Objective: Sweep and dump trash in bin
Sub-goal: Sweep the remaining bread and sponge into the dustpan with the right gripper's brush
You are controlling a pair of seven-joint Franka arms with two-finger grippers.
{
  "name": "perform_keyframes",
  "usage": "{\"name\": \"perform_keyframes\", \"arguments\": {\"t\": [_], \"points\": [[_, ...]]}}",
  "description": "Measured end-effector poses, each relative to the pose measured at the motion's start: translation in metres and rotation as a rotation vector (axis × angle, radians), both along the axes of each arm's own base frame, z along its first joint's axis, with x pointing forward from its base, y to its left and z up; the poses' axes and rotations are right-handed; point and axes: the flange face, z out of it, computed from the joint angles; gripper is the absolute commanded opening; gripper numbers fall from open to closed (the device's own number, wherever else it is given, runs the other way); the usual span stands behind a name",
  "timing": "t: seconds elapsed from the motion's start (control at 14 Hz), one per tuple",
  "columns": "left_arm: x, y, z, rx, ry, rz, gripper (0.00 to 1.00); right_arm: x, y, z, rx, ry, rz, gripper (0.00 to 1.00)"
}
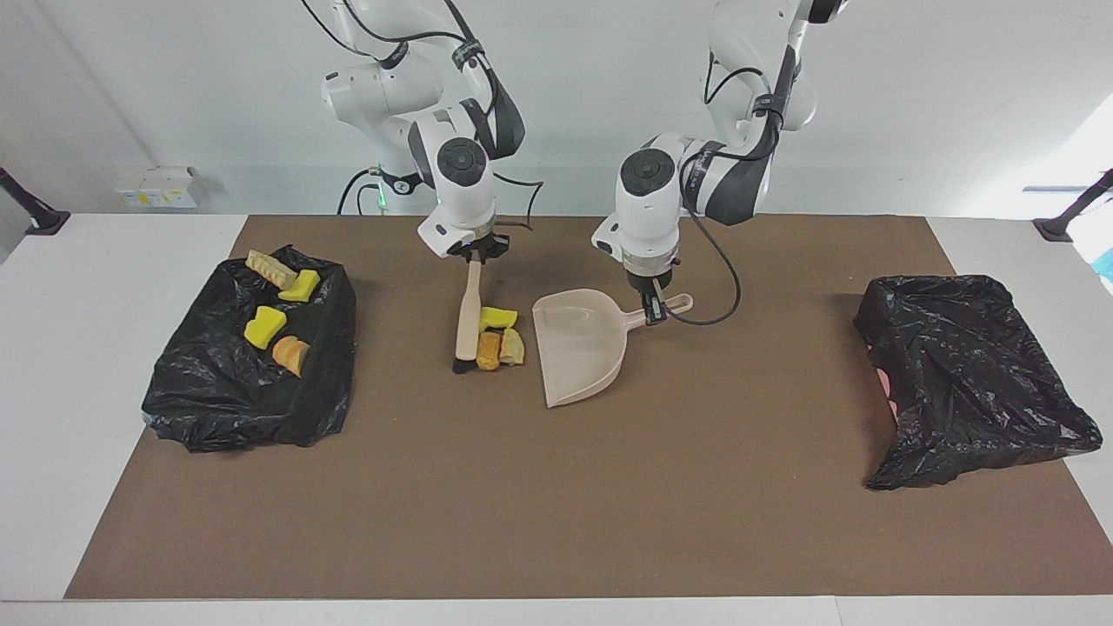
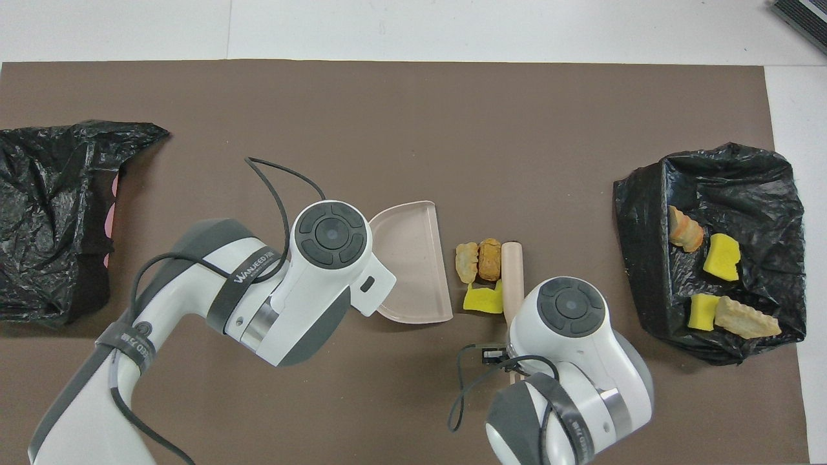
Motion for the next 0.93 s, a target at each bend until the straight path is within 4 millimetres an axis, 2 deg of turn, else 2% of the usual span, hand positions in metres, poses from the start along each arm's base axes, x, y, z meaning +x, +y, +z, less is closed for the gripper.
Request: {"name": "perform_keyframes", "arguments": {"t": [0.29, 0.57, 0.71, 0.93], "points": [[-0.011, 0.000, -0.003, -0.003, -0.006, 0.010, 0.00, -0.006, 0.036, 0.013, 0.170, 0.043, -0.103, 0.00], [-0.016, 0.007, -0.015, -0.043, -0.049, 0.002, 0.00, 0.002, 0.074, 0.047, 0.232, 0.038, -0.147, 0.00], [-0.016, 0.014, -0.020, -0.058, -0.064, 0.008, 0.00, 0.009, 0.077, 0.073, 0.238, 0.068, -0.129, 0.00], [-0.004, 0.028, -0.020, -0.099, -0.060, 0.056, 0.00, 0.012, 0.063, 0.111, 0.173, 0.069, -0.068, 0.00]]}}
